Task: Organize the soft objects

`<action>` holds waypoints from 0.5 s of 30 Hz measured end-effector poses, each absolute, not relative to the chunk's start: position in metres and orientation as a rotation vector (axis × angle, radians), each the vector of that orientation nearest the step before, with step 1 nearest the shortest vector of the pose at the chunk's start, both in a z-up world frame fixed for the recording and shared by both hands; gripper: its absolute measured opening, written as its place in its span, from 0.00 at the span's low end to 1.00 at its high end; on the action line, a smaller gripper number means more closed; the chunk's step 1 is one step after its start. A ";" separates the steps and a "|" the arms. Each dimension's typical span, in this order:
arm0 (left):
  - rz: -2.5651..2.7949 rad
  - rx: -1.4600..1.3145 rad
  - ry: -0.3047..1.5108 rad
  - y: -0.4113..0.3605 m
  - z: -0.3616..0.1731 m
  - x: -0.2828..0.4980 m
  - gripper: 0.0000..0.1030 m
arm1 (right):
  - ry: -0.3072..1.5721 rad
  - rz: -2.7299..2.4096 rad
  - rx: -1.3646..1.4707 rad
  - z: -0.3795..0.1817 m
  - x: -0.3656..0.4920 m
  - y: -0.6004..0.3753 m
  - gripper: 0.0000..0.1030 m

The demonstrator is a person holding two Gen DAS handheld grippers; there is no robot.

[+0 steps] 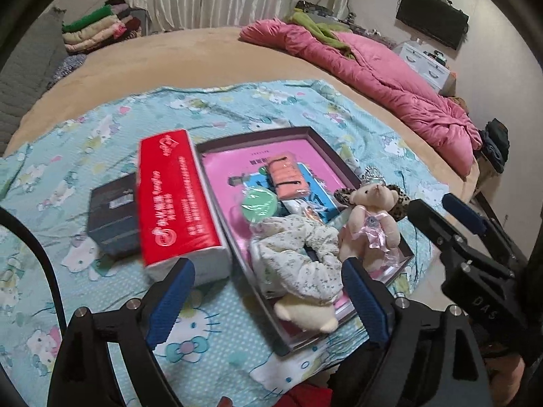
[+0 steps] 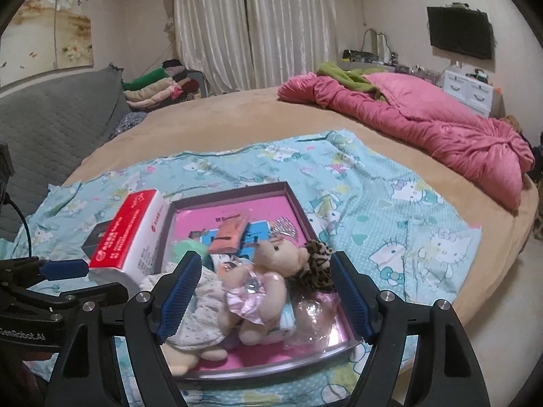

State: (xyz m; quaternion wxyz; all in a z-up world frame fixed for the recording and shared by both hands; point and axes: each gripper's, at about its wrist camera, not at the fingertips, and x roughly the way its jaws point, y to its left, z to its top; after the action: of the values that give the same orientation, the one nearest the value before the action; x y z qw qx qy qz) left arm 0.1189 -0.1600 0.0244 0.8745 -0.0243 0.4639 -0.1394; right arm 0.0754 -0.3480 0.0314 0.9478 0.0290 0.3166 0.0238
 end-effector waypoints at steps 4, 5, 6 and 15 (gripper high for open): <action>-0.275 -0.051 0.949 -0.150 0.035 0.110 0.86 | 0.640 0.053 0.054 0.044 0.067 -0.338 0.77; -0.273 -0.058 0.945 -0.147 0.038 0.108 0.86 | 0.646 0.056 0.053 0.045 0.065 -0.335 0.77; -0.270 -0.067 0.941 -0.143 0.040 0.105 0.86 | 0.654 0.061 0.051 0.047 0.064 -0.333 0.77; -0.215 -0.086 0.933 -0.122 0.047 0.081 0.86 | 0.709 0.062 0.014 0.051 0.041 -0.313 0.78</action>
State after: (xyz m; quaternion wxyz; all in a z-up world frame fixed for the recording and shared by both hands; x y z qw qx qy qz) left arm 0.0811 -0.1222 0.0467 0.8867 -0.0413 0.4486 -0.1036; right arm 0.0411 -0.3127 0.0506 0.9373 0.0066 0.3472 0.0305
